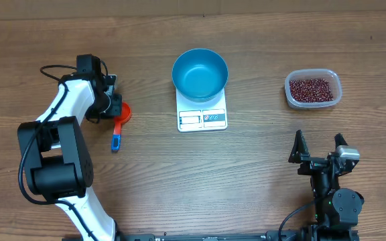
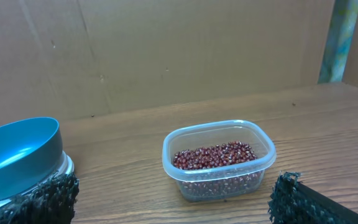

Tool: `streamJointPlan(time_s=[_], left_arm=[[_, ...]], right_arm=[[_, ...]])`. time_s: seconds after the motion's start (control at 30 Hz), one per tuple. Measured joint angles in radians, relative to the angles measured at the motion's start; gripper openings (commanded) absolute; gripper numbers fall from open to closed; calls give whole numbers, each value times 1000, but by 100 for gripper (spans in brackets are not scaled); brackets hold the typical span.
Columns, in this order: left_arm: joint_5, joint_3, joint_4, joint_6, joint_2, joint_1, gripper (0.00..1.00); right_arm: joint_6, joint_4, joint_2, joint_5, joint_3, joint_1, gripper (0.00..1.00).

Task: Scoop item into bowl and weigh 150g on scale
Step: 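Lower the left gripper and grasp the red scoop's rim, then lift the red scoop with the left gripper toward the scale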

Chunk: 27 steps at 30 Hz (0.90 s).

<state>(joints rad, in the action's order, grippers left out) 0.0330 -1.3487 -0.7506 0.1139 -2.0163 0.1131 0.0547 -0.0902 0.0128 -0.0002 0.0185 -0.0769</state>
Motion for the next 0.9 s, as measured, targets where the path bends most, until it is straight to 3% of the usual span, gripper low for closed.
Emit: streamJointPlan(time_s=[0.3, 0.63, 0.9], left_arm=[[0, -6, -58, -38, 0, 0, 4], [-4, -129, -269, -53, 8, 0, 4], [-5, -160, -328, -60, 165, 0, 4]], right_arm=[[0, 0, 0, 0, 0, 0, 100], [0, 0, 0, 0, 0, 0, 100], [0, 0, 0, 0, 0, 0, 100]])
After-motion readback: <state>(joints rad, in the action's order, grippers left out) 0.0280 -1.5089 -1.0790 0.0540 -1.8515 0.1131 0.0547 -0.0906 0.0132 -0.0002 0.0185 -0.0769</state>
